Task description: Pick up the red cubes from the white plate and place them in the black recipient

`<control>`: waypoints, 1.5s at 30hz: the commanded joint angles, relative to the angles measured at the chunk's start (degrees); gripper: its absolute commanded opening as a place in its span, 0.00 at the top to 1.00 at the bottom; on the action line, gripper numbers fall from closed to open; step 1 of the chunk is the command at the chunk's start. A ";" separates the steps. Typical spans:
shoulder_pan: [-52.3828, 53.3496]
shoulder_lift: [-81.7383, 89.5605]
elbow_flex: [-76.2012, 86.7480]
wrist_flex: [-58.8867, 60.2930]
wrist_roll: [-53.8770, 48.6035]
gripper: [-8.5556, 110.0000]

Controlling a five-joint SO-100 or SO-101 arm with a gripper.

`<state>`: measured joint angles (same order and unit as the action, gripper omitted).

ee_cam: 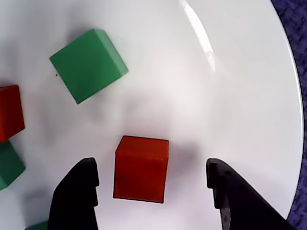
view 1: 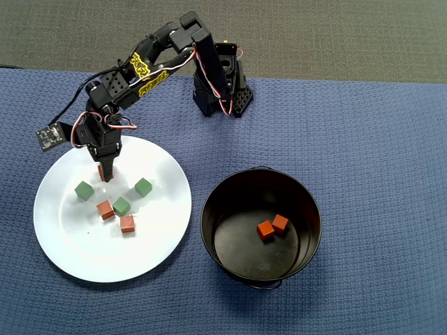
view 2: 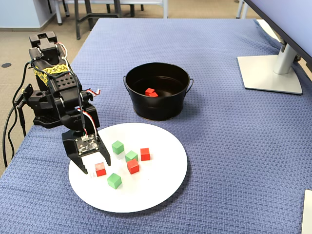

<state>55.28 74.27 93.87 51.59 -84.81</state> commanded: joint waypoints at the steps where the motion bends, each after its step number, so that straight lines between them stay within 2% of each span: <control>1: -1.41 0.44 -0.62 -2.02 2.72 0.74; 7: -2.37 -1.14 -0.97 -4.13 6.50 0.75; 25: -4.75 0.09 0.62 -2.11 9.40 0.78; 27: -4.75 0.09 0.62 -2.11 9.49 0.81; 31: -5.01 0.09 0.53 -2.11 10.63 0.93; 36: -4.92 0.26 0.18 -2.11 11.51 0.93; 41: -4.48 4.83 -4.04 -1.49 23.12 0.93; 45: -6.15 9.40 -13.18 8.17 28.92 0.93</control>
<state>51.15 76.46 89.65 53.44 -61.52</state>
